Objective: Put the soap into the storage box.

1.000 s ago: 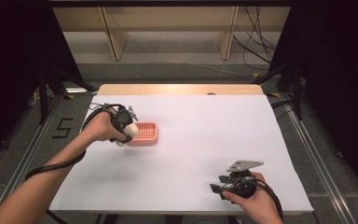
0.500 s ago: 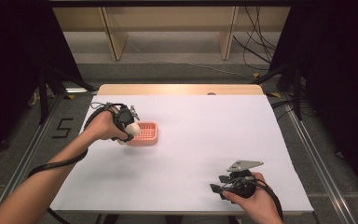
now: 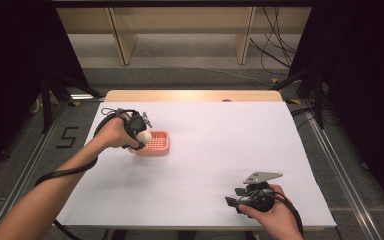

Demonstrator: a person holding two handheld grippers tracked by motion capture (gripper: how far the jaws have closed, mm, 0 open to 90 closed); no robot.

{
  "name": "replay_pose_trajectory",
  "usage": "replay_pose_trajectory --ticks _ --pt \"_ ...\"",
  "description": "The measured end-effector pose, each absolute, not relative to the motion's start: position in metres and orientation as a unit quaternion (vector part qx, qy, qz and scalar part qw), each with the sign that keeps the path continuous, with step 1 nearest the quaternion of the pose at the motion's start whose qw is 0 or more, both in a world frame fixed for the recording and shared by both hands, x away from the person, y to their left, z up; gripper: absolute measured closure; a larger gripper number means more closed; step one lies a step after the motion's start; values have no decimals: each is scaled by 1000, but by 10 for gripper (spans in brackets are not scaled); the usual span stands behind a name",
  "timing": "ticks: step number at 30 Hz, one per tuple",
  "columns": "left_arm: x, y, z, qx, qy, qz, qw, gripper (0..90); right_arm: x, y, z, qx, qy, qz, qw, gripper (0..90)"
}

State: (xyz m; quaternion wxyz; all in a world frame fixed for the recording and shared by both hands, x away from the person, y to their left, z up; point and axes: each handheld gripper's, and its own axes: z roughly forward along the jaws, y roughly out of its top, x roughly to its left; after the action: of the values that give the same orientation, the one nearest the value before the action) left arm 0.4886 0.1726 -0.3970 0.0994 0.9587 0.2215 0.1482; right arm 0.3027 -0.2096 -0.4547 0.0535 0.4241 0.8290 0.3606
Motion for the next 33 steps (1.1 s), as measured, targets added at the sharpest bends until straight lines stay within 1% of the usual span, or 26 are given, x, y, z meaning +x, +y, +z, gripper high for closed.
replay_pose_trajectory --ticks 11,13,16,17,18,20,26,28,29,30,32,33 --pt "495 174 -399 958 223 149 99 491 302 -212 -453 428 830 354 51 502" --pt "496 174 -400 958 223 148 98 491 302 -212 -454 419 832 360 59 502" --pt "497 174 -400 958 224 150 98 491 300 -212 -454 431 826 359 56 502" --pt "497 174 -400 958 225 150 99 491 300 -213 -454 429 828 359 49 502" --pt "497 174 -401 956 235 147 100 491 300 -213 -454 424 829 360 58 502" --pt "498 174 -401 956 234 148 99 491 300 -213 -454 427 826 362 60 502" --pt "500 172 -402 957 230 150 97 491 299 -214 -454 426 829 358 58 502" --pt "501 171 -402 958 226 152 96 491 300 -215 -455 422 829 363 54 502" --pt "502 171 -402 957 226 152 97 491 300 -215 -456 424 824 374 40 502" --pt "502 170 -401 958 227 150 93 491 300 -215 -456 428 823 371 36 502" --pt "504 170 -402 958 224 152 94 491 299 -215 -455 430 823 370 39 502" --pt "505 169 -403 958 226 152 94 491 298 -215 -454 436 826 352 54 502"
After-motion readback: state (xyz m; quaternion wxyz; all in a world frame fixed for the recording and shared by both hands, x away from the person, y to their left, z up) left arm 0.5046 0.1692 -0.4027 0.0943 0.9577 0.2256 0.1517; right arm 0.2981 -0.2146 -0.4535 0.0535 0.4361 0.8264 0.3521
